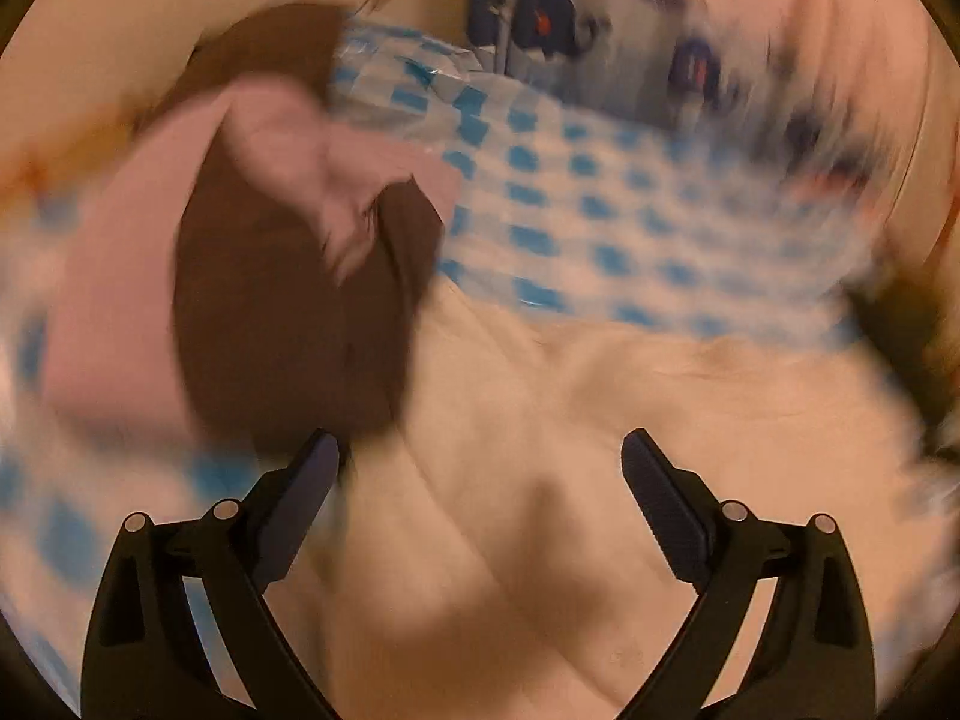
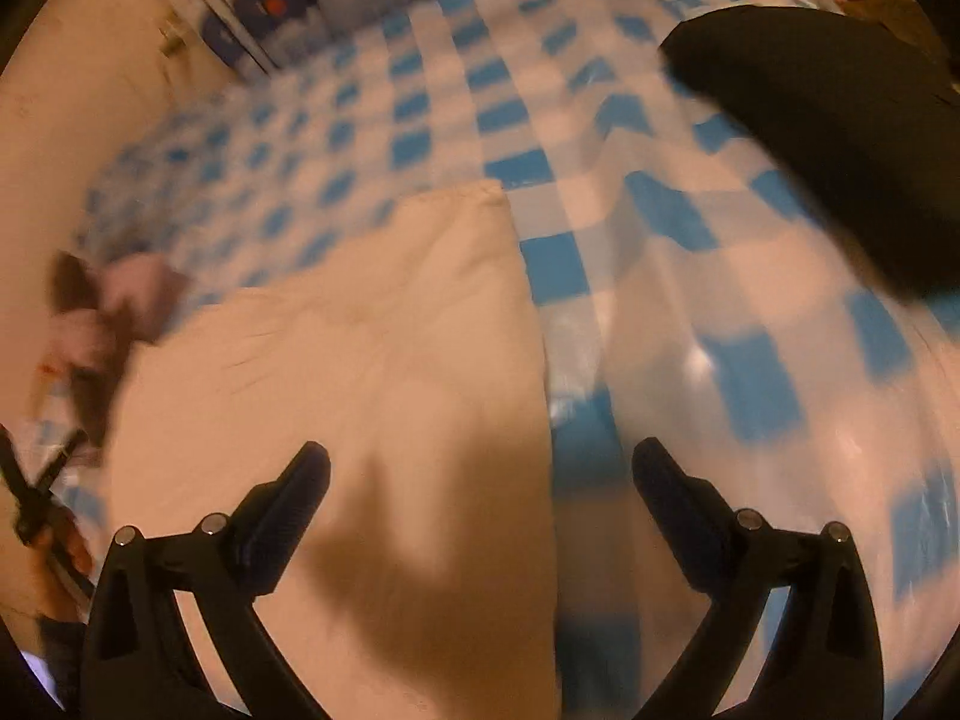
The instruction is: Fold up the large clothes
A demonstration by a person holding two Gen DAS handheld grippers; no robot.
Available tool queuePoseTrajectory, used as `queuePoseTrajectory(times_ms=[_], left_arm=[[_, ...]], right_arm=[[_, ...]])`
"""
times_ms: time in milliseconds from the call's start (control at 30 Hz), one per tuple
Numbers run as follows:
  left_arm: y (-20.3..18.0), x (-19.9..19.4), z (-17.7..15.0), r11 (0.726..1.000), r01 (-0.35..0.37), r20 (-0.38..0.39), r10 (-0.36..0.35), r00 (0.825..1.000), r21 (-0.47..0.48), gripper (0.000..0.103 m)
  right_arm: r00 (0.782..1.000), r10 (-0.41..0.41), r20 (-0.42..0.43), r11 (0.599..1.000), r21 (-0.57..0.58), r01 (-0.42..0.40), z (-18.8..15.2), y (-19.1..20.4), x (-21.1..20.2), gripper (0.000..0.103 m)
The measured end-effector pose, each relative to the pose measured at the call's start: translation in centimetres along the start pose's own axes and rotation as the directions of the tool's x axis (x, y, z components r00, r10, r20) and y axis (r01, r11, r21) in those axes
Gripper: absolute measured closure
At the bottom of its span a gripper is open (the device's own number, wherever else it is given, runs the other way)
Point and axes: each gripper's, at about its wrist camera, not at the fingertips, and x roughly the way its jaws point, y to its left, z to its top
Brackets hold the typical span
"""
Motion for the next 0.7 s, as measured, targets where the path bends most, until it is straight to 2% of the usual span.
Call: queuePoseTrajectory(times_ms=[67, 100, 133, 200, 233, 267, 300, 367, 433, 467, 500, 533, 567, 600, 667, 700], left_arm=[[2.4, -2.3, -2.5, 0.978, 0.116, -0.022, -0.121, 0.992, -0.173, 0.011], [3.8, -3.4, -4.5, 0.950, 0.149, -0.030, -0.164, 0.986, -0.275, 0.012], [4.7, -4.2, -6.1, 0.928, 0.166, -0.037, -0.189, 0.981, -0.333, 0.011], [5.8, -5.3, -8.9, 0.887, 0.187, -0.042, -0.225, 0.973, -0.423, 0.012], [6.1, -5.6, -10.3, 0.865, 0.194, -0.046, -0.242, 0.969, -0.462, 0.011], [6.3, -5.5, -11.3, 0.845, 0.206, -0.048, -0.263, 0.964, -0.494, 0.012], [6.5, -5.6, -12.5, 0.821, 0.213, -0.044, -0.277, 0.960, -0.529, 0.012], [6.7, -5.1, -13.6, 0.788, 0.214, -0.043, -0.291, 0.956, -0.578, 0.012], [7.0, -4.6, -14.1, 0.744, 0.234, -0.017, -0.313, 0.949, -0.626, 0.012], [7.0, -4.3, -14.1, 0.735, 0.227, -0.008, -0.301, 0.954, -0.639, 0.012], [7.0, -4.4, -14.2, 0.731, 0.215, 0.000, -0.282, 0.959, -0.648, 0.012], [6.9, -4.0, -14.1, 0.731, 0.223, 0.006, -0.287, 0.958, -0.645, 0.012], [6.9, -3.7, -13.9, 0.734, 0.222, 0.000, -0.289, 0.957, -0.642, 0.012], [6.9, -3.3, -13.8, 0.736, 0.197, -0.010, -0.266, 0.964, -0.648, 0.012], [7.1, -2.9, -13.9, 0.718, 0.202, -0.002, -0.272, 0.962, -0.666, 0.012], [7.0, -2.4, -13.9, 0.719, 0.195, -0.011, -0.272, 0.962, -0.667, 0.012]], right_arm=[[0.992, 0.129, -0.008, 0.986, 0.110, -0.128, -2.9, -2.0, -2.6, 0.007], [0.978, 0.208, -0.012, 0.962, 0.186, -0.202, -4.7, -3.2, -3.5, 0.007], [0.966, 0.259, -0.016, 0.940, 0.233, -0.248, -5.3, -3.7, -3.6, 0.007], [0.923, 0.384, -0.030, 0.872, 0.341, -0.351, -9.1, -5.2, -3.9, 0.007], [0.902, 0.431, -0.029, 0.842, 0.372, -0.391, -10.0, -5.5, -3.8, 0.007], [0.870, 0.492, -0.029, 0.797, 0.419, -0.436, -11.5, -5.9, -3.4, 0.006], [0.851, 0.523, -0.033, 0.770, 0.447, -0.456, -12.4, -6.0, -2.8, 0.006], [0.839, 0.543, -0.002, 0.748, 0.456, -0.483, -12.9, -5.9, -2.4, 0.006], [0.794, 0.607, 0.030, 0.695, 0.465, -0.548, -12.7, -5.1, -2.3, 0.006], [0.786, 0.618, 0.031, 0.688, 0.461, -0.560, -12.2, -4.7, -2.1, 0.006], [0.785, 0.619, 0.016, 0.699, 0.443, -0.561, -11.8, -3.8, -1.9, 0.006], [0.778, 0.628, -0.003, 0.703, 0.432, -0.566, -11.5, -3.0, -1.3, 0.006], [0.771, 0.637, -0.018, 0.699, 0.435, -0.568, -11.5, -2.6, -0.9, 0.006], [0.763, 0.645, -0.036, 0.695, 0.443, -0.567, -11.7, -2.1, -0.3, 0.006], [0.768, 0.638, -0.057, 0.708, 0.437, -0.555, -11.5, -1.4, 0.7, 0.006], [0.770, 0.636, -0.049, 0.707, 0.437, -0.556, -11.1, -1.3, 1.1, 0.006]])
